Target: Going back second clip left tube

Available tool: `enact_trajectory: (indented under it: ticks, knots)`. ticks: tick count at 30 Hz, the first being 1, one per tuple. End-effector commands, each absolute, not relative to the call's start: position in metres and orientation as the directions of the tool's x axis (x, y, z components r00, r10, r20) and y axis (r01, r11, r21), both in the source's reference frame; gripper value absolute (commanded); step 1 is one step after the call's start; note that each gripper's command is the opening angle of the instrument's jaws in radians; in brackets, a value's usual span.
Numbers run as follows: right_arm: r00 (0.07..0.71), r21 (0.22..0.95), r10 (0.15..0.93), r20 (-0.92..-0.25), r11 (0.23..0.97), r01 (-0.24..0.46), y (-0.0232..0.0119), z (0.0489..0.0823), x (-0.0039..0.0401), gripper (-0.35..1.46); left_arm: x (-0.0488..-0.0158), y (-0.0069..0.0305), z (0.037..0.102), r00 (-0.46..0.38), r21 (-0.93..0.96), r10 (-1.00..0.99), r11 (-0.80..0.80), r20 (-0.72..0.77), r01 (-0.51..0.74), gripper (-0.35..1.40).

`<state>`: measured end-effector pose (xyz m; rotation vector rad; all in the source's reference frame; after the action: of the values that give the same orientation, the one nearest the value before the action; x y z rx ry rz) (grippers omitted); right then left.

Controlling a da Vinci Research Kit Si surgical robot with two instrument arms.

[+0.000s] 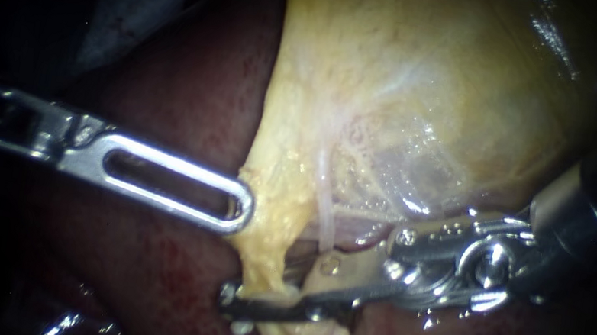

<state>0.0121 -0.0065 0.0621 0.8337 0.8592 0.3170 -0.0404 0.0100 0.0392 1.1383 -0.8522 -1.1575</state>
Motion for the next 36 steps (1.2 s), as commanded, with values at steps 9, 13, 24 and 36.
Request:
enact_trajectory:
  ticks: [9, 13, 24, 36]
  knots:
    - [0.632, 0.756, 0.556, -0.540, 0.651, 0.073, -0.0065, 0.0621, 0.0121, -0.27, -0.0405, 0.0100, 0.0392, 0.226, 0.969, -0.973, 0.013, -0.045, 0.246, -0.35]
    - [0.632, 0.756, 0.556, -0.540, 0.651, 0.073, -0.0065, 0.0620, 0.0121, -0.27, -0.0404, 0.0101, 0.0393, 0.226, 0.969, -0.973, 0.013, -0.045, 0.246, -0.35]
    - [0.632, 0.756, 0.556, -0.540, 0.651, 0.073, -0.0065, 0.0620, 0.0121, -0.23, -0.0400, 0.0102, 0.0395, 0.225, 0.969, -0.973, 0.014, -0.044, 0.246, -0.35]
    - [0.619, 0.744, 0.564, -0.546, 0.666, 0.050, -0.0065, 0.0621, 0.0122, 0.44, -0.0400, 0.0102, 0.0395, 0.225, 0.969, -0.973, 0.014, -0.044, 0.247, -0.35]
